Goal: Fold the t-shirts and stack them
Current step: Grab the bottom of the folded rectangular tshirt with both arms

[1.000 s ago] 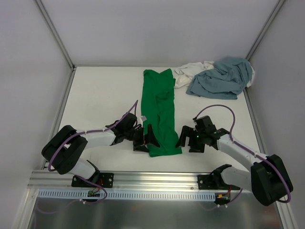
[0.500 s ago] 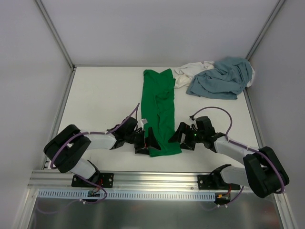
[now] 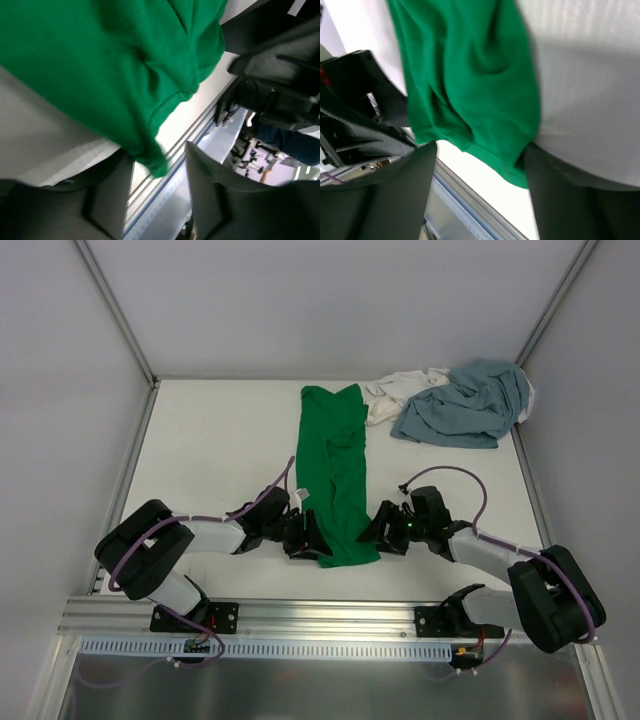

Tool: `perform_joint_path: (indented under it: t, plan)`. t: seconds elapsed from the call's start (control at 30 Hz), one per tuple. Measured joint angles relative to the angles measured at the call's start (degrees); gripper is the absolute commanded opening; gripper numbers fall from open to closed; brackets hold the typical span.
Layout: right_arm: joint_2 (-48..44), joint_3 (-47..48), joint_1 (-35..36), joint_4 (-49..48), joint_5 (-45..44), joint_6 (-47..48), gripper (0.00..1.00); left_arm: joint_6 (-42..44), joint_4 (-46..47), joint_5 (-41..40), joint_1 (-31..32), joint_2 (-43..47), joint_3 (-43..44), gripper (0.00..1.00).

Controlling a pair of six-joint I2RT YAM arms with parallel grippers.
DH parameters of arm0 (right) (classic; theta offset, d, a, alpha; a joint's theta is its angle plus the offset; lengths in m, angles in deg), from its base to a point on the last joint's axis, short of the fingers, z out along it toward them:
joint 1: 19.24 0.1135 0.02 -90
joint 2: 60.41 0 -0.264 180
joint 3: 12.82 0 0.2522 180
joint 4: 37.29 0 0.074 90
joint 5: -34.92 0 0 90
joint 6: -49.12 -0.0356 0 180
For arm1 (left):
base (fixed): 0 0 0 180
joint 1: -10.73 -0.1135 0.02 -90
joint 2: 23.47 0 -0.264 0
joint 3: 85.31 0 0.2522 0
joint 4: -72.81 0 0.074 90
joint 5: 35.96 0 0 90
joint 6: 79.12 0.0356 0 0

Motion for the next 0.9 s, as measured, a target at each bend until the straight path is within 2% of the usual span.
perform_joint_path:
  t: [0.03,0.07,0.13,0.53,0.9]
  plan:
    - [0.07,-0.26,-0.02,0.37,-0.48,0.35,0.31,0.04,0.04,-0.04,0.02,-0.2,0.0,0.25]
    - [0.24,-0.61,-0.02,1.05,-1.01,0.9,0.17,-0.02,-0.04,-0.11,0.02,-0.33,0.0,0.19]
    - [1.09,-1.46,-0.02,3.28,-2.27,1.22,0.0,0.37,-0.09,-0.15,0.02,-0.44,0.0,0.0]
    - [1.46,-0.9,-0.13,6.03,-1.79,1.36,0.01,1.7,-3.87,-1.36,0.02,-0.44,1.49,0.0]
    - [-1.38,2.16,-0.13,17.99,-2.08,3.69,0.01,3.37,-12.35,-1.68,0.72,5.29,4.37,0.0]
